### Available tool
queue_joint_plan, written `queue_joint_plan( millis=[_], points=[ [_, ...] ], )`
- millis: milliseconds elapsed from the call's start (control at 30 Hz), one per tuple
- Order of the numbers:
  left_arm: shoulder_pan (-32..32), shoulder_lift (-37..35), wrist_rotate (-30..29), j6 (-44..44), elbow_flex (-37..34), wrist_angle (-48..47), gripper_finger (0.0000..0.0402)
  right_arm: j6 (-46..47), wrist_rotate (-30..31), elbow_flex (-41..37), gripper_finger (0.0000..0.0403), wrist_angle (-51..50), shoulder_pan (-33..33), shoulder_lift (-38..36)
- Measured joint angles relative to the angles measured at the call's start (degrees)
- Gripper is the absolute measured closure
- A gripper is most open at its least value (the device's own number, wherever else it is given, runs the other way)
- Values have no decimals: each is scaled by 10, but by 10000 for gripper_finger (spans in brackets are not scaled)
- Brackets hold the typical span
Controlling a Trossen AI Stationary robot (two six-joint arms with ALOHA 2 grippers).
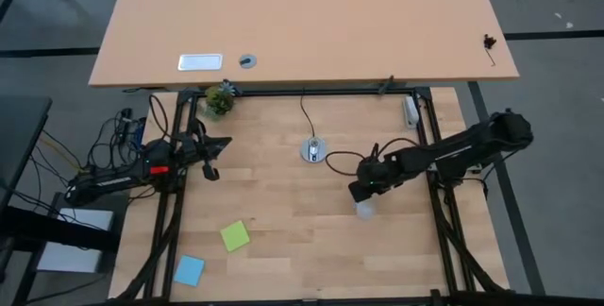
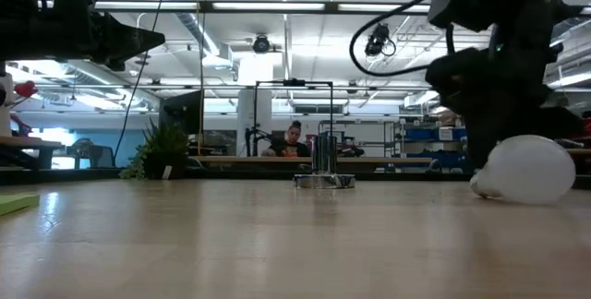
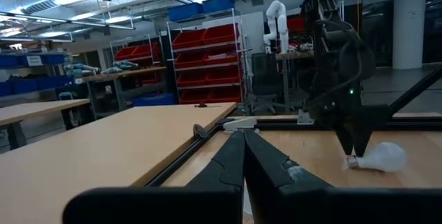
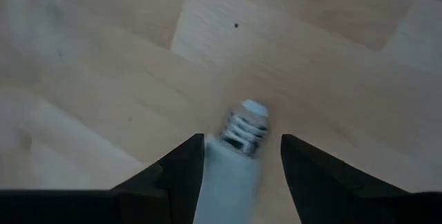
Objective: Screw lightbulb
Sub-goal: Insert the lightbulb into the lamp
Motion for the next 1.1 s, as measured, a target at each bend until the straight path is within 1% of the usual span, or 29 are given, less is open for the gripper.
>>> queue_joint_plan(
  millis=[167, 367, 533, 733, 867, 1000, 1100],
  points=[
    [0, 0, 0, 0, 0, 0, 389, 3, 9, 0, 201, 63, 0, 44],
    [0, 0, 0, 0, 0, 0, 389, -13, 9, 2, 202, 78, -1, 72],
    [0, 0, 0, 0, 0, 0, 389, -69, 9, 0, 211, 80, -1, 64],
    [0, 0, 0, 0, 0, 0, 389, -142, 21, -2, 235, 85, -2, 49],
    [0, 0, 0, 0, 0, 0, 389, -185, 21, -2, 254, 84, -3, 52],
    [0, 0, 0, 0, 0, 0, 389, -223, 20, -2, 273, 87, -14, 53],
    [0, 0, 0, 0, 0, 0, 389, -254, 20, -2, 279, 98, -24, 51]
  ],
)
